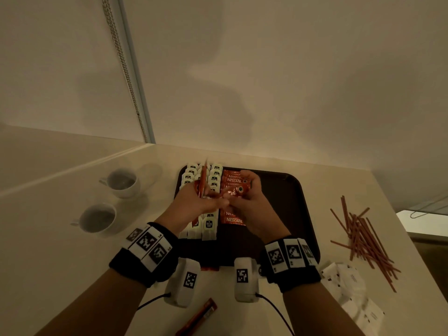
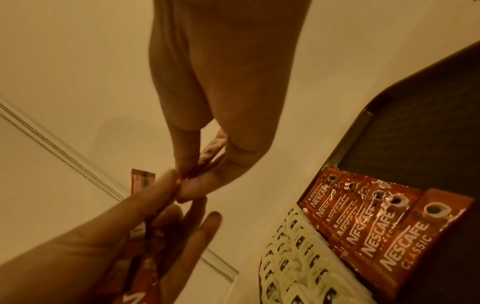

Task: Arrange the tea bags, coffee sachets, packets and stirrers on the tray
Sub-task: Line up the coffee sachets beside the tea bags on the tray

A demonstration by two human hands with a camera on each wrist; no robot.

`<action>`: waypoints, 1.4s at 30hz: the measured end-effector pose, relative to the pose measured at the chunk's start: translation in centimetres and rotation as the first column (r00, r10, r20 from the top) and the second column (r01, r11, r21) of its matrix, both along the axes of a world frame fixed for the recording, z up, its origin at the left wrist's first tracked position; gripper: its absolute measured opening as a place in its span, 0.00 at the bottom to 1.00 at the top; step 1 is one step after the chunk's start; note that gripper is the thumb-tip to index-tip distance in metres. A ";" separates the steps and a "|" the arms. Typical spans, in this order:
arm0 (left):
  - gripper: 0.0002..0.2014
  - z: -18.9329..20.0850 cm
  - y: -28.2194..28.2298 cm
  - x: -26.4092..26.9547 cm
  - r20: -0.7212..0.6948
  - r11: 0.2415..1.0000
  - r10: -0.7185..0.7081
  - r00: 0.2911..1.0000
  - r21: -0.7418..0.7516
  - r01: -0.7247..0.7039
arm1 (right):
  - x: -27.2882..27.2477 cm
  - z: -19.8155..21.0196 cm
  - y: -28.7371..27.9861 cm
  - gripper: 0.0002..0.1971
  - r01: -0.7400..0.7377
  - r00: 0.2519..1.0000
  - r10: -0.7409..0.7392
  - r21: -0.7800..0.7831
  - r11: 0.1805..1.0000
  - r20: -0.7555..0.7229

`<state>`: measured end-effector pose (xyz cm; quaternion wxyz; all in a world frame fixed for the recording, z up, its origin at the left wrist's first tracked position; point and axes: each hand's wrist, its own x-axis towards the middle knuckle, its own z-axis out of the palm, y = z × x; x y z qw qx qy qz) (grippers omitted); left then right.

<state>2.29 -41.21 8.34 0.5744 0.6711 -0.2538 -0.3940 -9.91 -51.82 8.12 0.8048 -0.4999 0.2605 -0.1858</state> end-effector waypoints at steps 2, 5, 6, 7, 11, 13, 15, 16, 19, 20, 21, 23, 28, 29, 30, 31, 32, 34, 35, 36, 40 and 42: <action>0.19 -0.2 0.1 -0.2 0.032 1.000 0.011 0.999 0.026 -0.012 | 0.1 0.0 -0.1 0.26 0.055 0.998 -0.057 0.065 0.996 0.030; 0.18 0.0 0.0 0.1 0.034 0.988 0.153 0.988 -0.018 -0.153 | 0.0 -0.1 -0.1 0.08 0.038 0.997 -0.038 0.001 0.999 -0.065; 0.18 0.0 0.0 0.3 0.051 0.984 0.177 0.983 -0.032 -0.176 | -0.2 -0.3 -0.1 0.06 0.036 0.996 -0.037 -0.011 0.999 -0.087; 0.18 0.1 -0.1 0.4 0.071 0.982 0.184 0.980 -0.045 -0.181 | -0.3 -0.5 -0.1 0.06 0.041 0.995 -0.040 0.001 0.999 -0.092; 0.18 0.3 -0.2 0.4 0.191 0.980 0.198 0.961 -0.068 -0.189 | -0.2 -1.0 -0.1 0.09 0.041 0.998 -0.039 0.052 0.998 -0.049; 0.19 0.5 -0.2 0.2 0.243 0.981 0.194 0.950 -0.063 -0.184 | -0.2 -1.2 0.1 0.10 0.047 0.998 -0.044 0.071 0.996 -0.048; 0.19 0.7 -0.2 0.1 0.268 0.981 0.194 0.944 -0.065 -0.184 | -0.2 -1.3 0.3 0.12 0.038 0.999 -0.034 0.134 0.990 -0.034; 0.19 0.8 -0.2 0.1 0.277 0.980 0.199 0.940 -0.071 -0.186 | -0.2 -1.4 0.4 0.12 0.036 0.999 -0.033 0.165 0.986 -0.023; 0.19 1.0 -0.1 0.2 0.327 0.978 0.208 0.922 -0.063 -0.199 | -0.3 -1.6 0.6 0.09 0.051 0.999 -0.051 0.208 0.977 -0.008; 0.19 1.0 -0.1 0.2 0.322 0.979 0.201 0.925 -0.057 -0.193 | -0.3 -1.7 0.6 0.09 0.057 0.998 -0.057 0.204 0.977 -0.006; 0.19 1.0 -0.1 0.3 0.292 0.981 0.193 0.937 -0.055 -0.185 | -0.3 -1.7 0.6 0.08 0.059 0.998 -0.059 0.185 0.981 -0.003; 0.19 0.6 0.0 0.6 0.181 0.980 0.199 0.963 -0.064 -0.190 | -0.3 -1.7 0.4 0.08 0.054 0.999 -0.054 0.104 0.993 -0.003; 0.19 0.0 0.2 0.8 -0.118 0.954 0.262 0.958 -0.119 -0.275 | -0.8 -0.8 -0.9 0.08 0.044 0.997 -0.052 -0.158 0.986 -0.052; 0.20 -0.2 0.2 0.8 -0.148 0.953 0.259 0.955 -0.120 -0.277 | -1.0 -0.6 -1.1 0.07 0.038 0.996 -0.052 -0.196 0.980 -0.070; 0.20 -0.3 0.3 0.8 -0.161 0.955 0.252 0.954 -0.116 -0.272 | -1.1 -0.4 -1.3 0.07 0.027 0.995 -0.050 -0.236 0.971 -0.092; 0.20 -0.4 0.4 0.9 -0.163 0.959 0.242 0.956 -0.107 -0.261 | -1.1 -0.3 -1.4 0.07 0.009 0.992 -0.044 -0.284 0.959 -0.118; 0.20 -0.5 0.4 1.0 -0.162 0.965 0.226 0.961 -0.097 -0.243 | -1.2 -0.3 -1.6 0.06 -0.016 0.988 -0.038 -0.342 0.939 -0.152; 0.19 -0.3 0.5 1.2 -0.170 0.977 0.184 0.968 -0.073 -0.199 | -1.4 -0.3 -1.9 0.06 -0.076 0.974 -0.032 -0.458 0.886 -0.223; 0.17 -0.2 0.6 1.3 -0.181 0.982 0.169 0.969 -0.058 -0.182 | -1.6 -0.4 -2.3 0.06 -0.096 0.968 -0.032 -0.489 0.867 -0.247; 0.14 0.0 0.7 1.4 -0.182 0.984 0.166 0.969 -0.033 -0.175 | -1.8 -0.5 -2.7 0.06 -0.103 0.963 -0.037 -0.495 0.863 -0.265; 0.14 -0.6 1.9 2.5 -0.201 0.976 0.215 0.956 0.087 -0.201 | -3.2 -2.7 -4.9 0.06 -0.221 0.882 -0.064 -0.529 0.819 -0.468; 0.14 -1.1 2.4 3.1 -0.289 0.969 0.245 0.925 0.104 -0.224 | -4.0 -4.4 -5.6 0.06 -0.297 0.813 -0.070 -0.515 0.804 -0.578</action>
